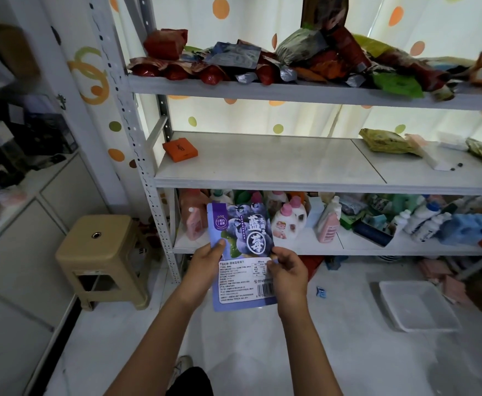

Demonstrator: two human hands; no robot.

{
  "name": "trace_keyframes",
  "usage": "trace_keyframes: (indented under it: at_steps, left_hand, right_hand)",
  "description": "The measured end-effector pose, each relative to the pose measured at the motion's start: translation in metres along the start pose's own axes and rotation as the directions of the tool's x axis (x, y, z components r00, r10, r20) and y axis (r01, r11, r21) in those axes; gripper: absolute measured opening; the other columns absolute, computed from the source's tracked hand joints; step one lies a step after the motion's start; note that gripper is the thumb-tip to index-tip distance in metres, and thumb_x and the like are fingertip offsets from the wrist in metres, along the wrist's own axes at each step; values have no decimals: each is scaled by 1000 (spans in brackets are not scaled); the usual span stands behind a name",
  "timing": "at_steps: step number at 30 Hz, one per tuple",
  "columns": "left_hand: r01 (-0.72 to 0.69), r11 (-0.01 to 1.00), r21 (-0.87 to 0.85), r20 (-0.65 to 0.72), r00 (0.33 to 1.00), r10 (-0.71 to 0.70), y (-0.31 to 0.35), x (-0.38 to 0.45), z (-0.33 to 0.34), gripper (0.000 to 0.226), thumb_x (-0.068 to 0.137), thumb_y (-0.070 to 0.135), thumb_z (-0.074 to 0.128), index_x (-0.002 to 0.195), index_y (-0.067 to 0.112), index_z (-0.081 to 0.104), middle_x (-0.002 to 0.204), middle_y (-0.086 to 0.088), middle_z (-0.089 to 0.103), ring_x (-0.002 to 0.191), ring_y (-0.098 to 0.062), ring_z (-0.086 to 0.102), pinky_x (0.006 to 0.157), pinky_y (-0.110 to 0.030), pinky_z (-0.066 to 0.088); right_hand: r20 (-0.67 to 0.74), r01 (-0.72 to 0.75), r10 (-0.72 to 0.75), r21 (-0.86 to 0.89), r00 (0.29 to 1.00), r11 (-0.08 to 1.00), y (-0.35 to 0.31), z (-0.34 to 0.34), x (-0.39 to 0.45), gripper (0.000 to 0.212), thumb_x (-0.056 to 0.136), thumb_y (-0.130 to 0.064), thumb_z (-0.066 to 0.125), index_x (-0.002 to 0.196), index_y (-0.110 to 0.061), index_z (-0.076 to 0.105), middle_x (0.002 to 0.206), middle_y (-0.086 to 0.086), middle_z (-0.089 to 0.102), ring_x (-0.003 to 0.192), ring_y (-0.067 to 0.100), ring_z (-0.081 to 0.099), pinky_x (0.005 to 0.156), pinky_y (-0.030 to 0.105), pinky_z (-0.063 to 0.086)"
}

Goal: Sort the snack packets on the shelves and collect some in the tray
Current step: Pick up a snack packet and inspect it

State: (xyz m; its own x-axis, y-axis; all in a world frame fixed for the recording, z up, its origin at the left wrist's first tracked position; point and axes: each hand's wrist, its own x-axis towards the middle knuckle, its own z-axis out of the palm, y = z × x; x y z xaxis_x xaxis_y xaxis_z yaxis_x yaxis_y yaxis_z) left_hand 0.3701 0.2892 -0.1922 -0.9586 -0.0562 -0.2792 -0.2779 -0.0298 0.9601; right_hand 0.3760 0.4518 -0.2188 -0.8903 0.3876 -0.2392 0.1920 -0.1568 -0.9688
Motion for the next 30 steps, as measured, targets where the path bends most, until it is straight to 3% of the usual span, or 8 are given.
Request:
trace_keyframes:
  at_steps: [3,6,13,17,19,21,25,30]
  left_hand:
    - [0,1000,-27,5,1000,0,-6,1,-9,17,97,16,55,99,6,70,92,-7,76,81,-23,68,71,-31,51]
    - [34,997,-63,-22,999,-35,-8,6,-16,14,95,7,57,103,-2,64,92,-12,74,76,-21,69,66,-32,56]
    - [-5,992,-129,-113,994,-9,-4,11,-18,10,93,0,56,103,1,57,92,-15,69,73,-20,66,53,-25,54]
    - [-26,987,-158,-160,987,0,-1,19,-18,7,93,-1,57,91,6,60,85,-6,73,72,-18,67,52,-24,53]
    - [-72,983,-171,-144,988,47,12,27,-20,8,93,-2,56,94,4,61,86,-3,73,69,-15,68,51,-23,52]
    - [-145,977,-155,-115,985,128,34,42,-22,15,92,-7,54,98,3,62,94,-6,71,78,-19,67,56,-25,53]
    - [-320,942,-102,-80,946,313,92,73,-27,27,91,-9,55,110,8,65,97,-1,70,90,-21,65,64,-22,53]
    - [-436,892,-116,-33,900,436,171,101,-34,42,91,-5,57,126,19,58,100,-2,69,77,-4,66,63,-16,54]
  right_hand:
    - [-49,-20,22,47,999,999,2,1,-1,26,85,13,59,91,-11,67,94,9,69,80,19,62,68,24,50]
    - [-84,-31,36,63,996,998,0,1,0,23,86,12,59,93,-8,67,91,7,68,75,15,61,63,22,49]
    - [-94,-20,30,103,995,994,-5,10,4,24,88,12,58,87,-10,66,87,6,67,72,11,60,58,16,48]
    - [-114,-8,19,98,993,995,-14,16,7,23,89,10,57,87,-10,67,84,1,67,70,9,59,55,12,47]
    - [-113,37,-27,89,993,995,-24,22,15,26,90,10,56,85,-14,67,84,0,67,72,11,58,56,12,46]
    - [-106,87,-79,75,991,993,-43,30,27,29,90,9,55,86,-17,67,86,-2,67,74,10,59,59,14,47]
    - [-61,198,-195,53,979,979,-96,54,51,28,90,12,53,94,-13,67,92,-5,67,83,11,61,76,25,50]
    - [-41,374,-372,63,927,925,-174,90,81,28,89,9,56,94,-16,69,85,-2,69,72,9,62,62,14,50]
